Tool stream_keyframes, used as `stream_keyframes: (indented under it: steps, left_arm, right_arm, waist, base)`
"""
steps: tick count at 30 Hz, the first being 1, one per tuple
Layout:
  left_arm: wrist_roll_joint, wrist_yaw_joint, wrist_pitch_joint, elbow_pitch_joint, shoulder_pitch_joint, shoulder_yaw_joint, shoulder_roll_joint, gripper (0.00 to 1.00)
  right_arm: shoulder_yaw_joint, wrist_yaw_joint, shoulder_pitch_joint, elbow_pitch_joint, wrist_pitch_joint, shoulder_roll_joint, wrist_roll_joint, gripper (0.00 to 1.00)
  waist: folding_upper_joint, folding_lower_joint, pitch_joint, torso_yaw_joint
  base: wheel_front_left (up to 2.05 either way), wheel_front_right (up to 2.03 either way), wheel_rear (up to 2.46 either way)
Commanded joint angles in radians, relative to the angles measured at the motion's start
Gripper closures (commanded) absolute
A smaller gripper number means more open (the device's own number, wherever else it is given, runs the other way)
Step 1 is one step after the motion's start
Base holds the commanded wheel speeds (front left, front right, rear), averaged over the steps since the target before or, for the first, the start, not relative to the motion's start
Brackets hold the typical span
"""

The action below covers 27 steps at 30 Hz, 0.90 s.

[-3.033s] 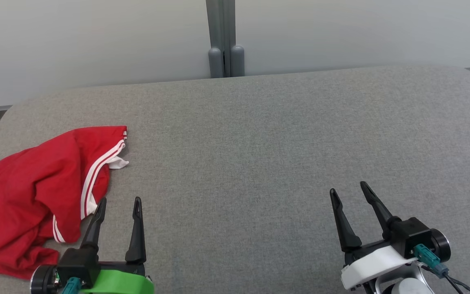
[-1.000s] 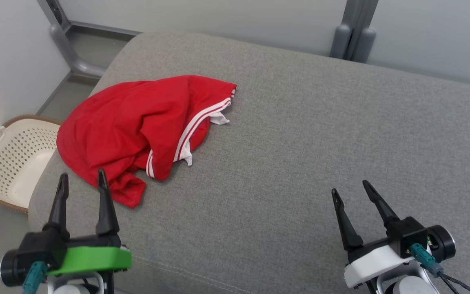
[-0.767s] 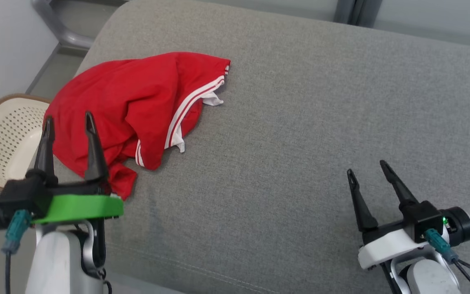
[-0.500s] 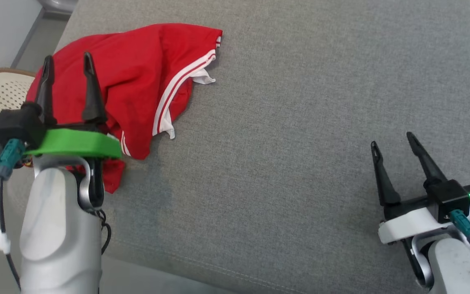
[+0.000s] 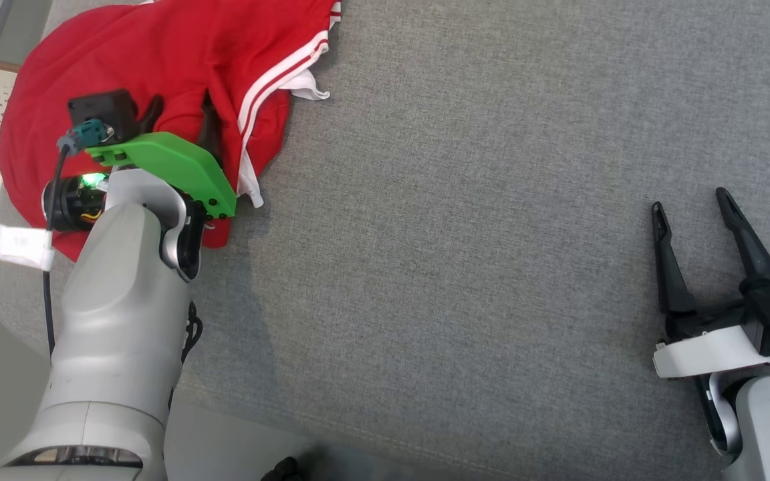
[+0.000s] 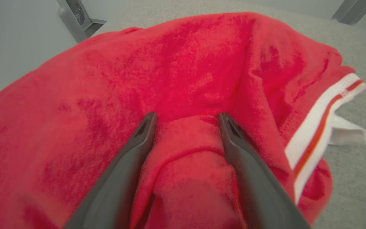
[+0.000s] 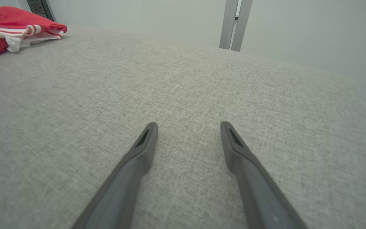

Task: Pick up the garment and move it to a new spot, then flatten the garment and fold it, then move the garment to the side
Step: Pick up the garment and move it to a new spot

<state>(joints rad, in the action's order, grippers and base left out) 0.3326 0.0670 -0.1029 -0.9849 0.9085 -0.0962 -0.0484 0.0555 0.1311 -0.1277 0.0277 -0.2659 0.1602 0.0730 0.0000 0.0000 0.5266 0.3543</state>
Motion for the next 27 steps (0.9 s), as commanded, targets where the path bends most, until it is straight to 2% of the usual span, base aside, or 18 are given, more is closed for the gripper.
stream_keyframes:
  steps: [1, 6, 7, 8, 12, 15, 21, 27]
  left_arm:
    - [0.011, -0.009, 0.016, -0.033, 0.015, -0.009, -0.004, 0.00]
    - [-0.002, -0.028, -0.010, -0.116, 0.048, -0.023, -0.007, 0.00]
    - [-0.007, -0.031, -0.025, -0.124, 0.051, -0.026, -0.011, 0.65]
    - [-0.011, -0.040, -0.057, -0.129, 0.054, -0.026, -0.018, 1.00]
    - [0.013, -0.032, -0.142, -0.114, 0.051, -0.001, -0.030, 1.00]
    - [0.026, -0.017, -0.159, -0.072, 0.032, 0.025, -0.042, 1.00]
    - [0.017, 0.001, -0.162, 0.146, -0.033, 0.067, -0.081, 1.00]
    - [0.015, 0.023, -0.141, 0.326, -0.076, 0.058, -0.126, 1.00]
  right_arm:
    - [0.005, -0.001, 0.001, 0.022, 0.003, 0.008, 0.005, 0.00]
    - [-0.003, -0.001, -0.013, 0.021, 0.003, 0.000, 0.008, 0.00]
    - [-0.005, -0.001, -0.013, 0.023, 0.003, -0.002, 0.007, 0.00]
    - [-0.008, 0.000, -0.013, 0.026, 0.003, -0.006, 0.007, 0.00]
    - [-0.009, -0.001, -0.011, 0.031, 0.003, -0.022, 0.001, 0.00]
    - [-0.012, 0.000, -0.004, 0.041, 0.002, -0.036, -0.005, 0.00]
    - [-0.035, 0.000, -0.008, 0.066, 0.001, -0.070, -0.027, 0.00]
    - [-0.064, 0.000, 0.001, 0.094, 0.001, -0.102, -0.053, 0.00]
  waist:
    - [0.0000, 0.0000, 0.005, 0.000]
    - [0.0000, 0.0000, 0.008, -0.009]
    - [0.0000, 0.0000, 0.006, -0.011]
    - [0.0000, 0.0000, 0.002, -0.014]
    - [0.0000, 0.0000, -0.029, -0.020]
    - [0.0000, 0.0000, -0.065, -0.021]
    - [0.0000, 0.0000, -0.171, -0.037]
    - [0.0000, 0.0000, -0.281, -0.089]
  base:
    - [0.00, 0.00, 0.00]
    - [0.00, 0.00, 0.00]
    - [0.00, 0.00, 0.00]
    - [0.00, 0.00, 0.00]
    - [0.00, 0.00, 0.00]
    - [0.00, 0.00, 0.00]
    - [0.00, 0.00, 0.00]
    - [0.00, 0.00, 0.00]
